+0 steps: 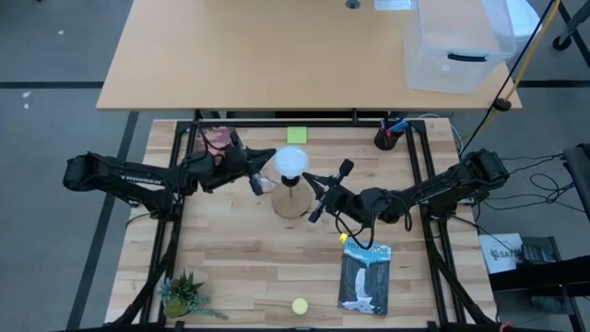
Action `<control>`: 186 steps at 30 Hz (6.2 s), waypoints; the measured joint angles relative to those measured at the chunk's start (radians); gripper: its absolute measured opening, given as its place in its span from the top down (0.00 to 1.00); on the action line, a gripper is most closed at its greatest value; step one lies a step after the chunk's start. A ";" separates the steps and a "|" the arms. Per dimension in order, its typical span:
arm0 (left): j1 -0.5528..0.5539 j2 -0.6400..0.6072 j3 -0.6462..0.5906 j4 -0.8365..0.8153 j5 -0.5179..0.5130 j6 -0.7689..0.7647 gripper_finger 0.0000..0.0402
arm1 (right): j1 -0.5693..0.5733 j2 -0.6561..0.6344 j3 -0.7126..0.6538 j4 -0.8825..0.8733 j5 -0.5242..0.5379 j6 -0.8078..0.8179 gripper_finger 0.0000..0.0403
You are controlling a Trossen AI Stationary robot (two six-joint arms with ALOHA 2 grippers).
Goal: Screw lightbulb
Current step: Remove the lightbulb from the lamp
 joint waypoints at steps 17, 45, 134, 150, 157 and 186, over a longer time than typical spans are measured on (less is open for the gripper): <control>-0.120 -0.001 0.001 -0.044 -0.153 0.004 1.00 | -0.001 -0.002 0.000 -0.026 0.086 -0.011 1.00; -0.278 -0.007 -0.002 -0.041 -0.201 0.019 1.00 | -0.047 0.002 0.000 -0.064 0.091 0.054 1.00; -0.314 -0.059 0.000 -0.030 -0.346 0.136 1.00 | -0.033 0.001 0.001 -0.005 0.149 0.050 1.00; -0.145 -0.059 0.000 -0.009 -0.315 0.118 1.00 | 0.026 0.001 0.000 -0.007 -0.007 0.097 1.00; -0.120 -0.059 0.000 -0.038 -0.255 0.082 1.00 | 0.019 0.000 0.000 0.060 0.004 0.012 1.00; -0.233 -0.060 0.000 -0.042 -0.241 0.037 1.00 | -0.080 -0.001 0.000 0.058 0.006 0.014 1.00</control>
